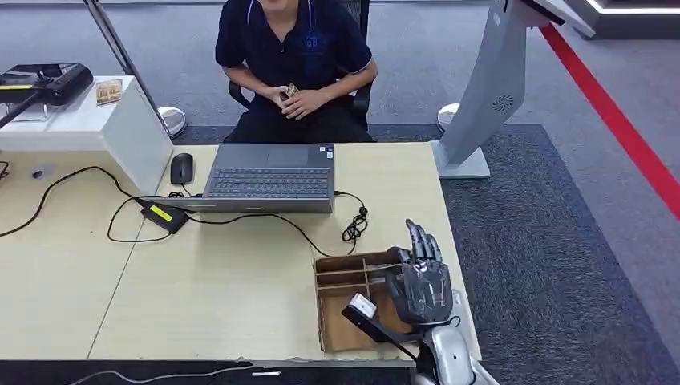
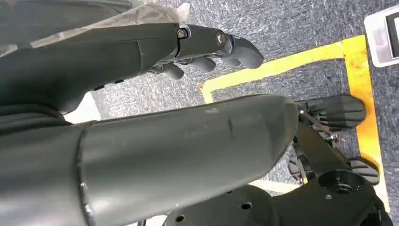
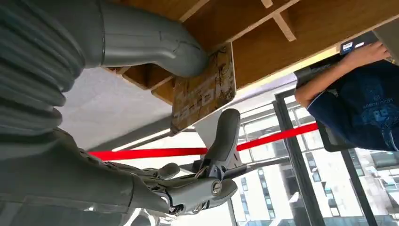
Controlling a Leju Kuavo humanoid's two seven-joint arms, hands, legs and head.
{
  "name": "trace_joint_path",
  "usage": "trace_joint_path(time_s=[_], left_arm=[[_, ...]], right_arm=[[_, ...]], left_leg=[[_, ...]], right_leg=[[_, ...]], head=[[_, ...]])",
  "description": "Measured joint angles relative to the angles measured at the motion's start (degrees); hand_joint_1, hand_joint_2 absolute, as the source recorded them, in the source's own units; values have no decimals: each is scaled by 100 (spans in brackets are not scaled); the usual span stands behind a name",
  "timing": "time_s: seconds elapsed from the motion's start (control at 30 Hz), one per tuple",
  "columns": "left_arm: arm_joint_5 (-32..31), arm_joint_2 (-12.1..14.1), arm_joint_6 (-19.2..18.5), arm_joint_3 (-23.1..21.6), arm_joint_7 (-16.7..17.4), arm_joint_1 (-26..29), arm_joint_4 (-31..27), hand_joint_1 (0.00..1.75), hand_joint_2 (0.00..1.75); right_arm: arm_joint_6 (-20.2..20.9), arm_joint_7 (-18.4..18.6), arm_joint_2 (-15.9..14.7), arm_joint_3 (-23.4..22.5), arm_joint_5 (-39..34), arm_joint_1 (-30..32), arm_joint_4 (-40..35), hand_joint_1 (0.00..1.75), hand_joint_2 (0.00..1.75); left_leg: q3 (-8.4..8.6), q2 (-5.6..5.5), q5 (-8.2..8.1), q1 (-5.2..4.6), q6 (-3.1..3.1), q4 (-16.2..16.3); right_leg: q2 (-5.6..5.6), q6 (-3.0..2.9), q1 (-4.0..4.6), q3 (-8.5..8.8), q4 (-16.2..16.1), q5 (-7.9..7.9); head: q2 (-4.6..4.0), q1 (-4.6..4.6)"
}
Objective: Pass the card to the sensor for recognition and then transmit it.
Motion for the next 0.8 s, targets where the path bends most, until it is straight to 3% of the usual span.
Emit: trace_joint_path(time_s=[0.1,0.13,0.2,0.23,0.8], left_arm=[[4,2,2,0,0,0,-9,0,0],[4,2,0,0,0,0,-9,0,0],[7,2,0,0,0,0,-9,0,0],[11,2,0,0,0,0,-9,0,0],[55,2,0,-2,0,0,-9,0,0]], right_arm=[[0,0,-2,7,0,-6,11,91,175],[0,0,-2,7,-2,-5,11,143,175],[0,0,-2,7,-2,-5,13,159,175],[0,0,-2,7,-4,-5,13,175,175],[-2,55,-2,39,-96,-49,11,175,175]], left_leg=[[1,0,0,0,0,0],[1,0,0,0,0,0],[1,0,0,0,0,0],[1,0,0,0,0,0],[1,0,0,0,0,0]], right_leg=[[0,0,0,1,0,0],[0,0,0,0,0,0],[0,0,0,0,0,0],[0,0,0,0,0,0],[0,0,0,2,0,0]], head=[[0,0],[0,0],[0,0],[0,0],[0,0]])
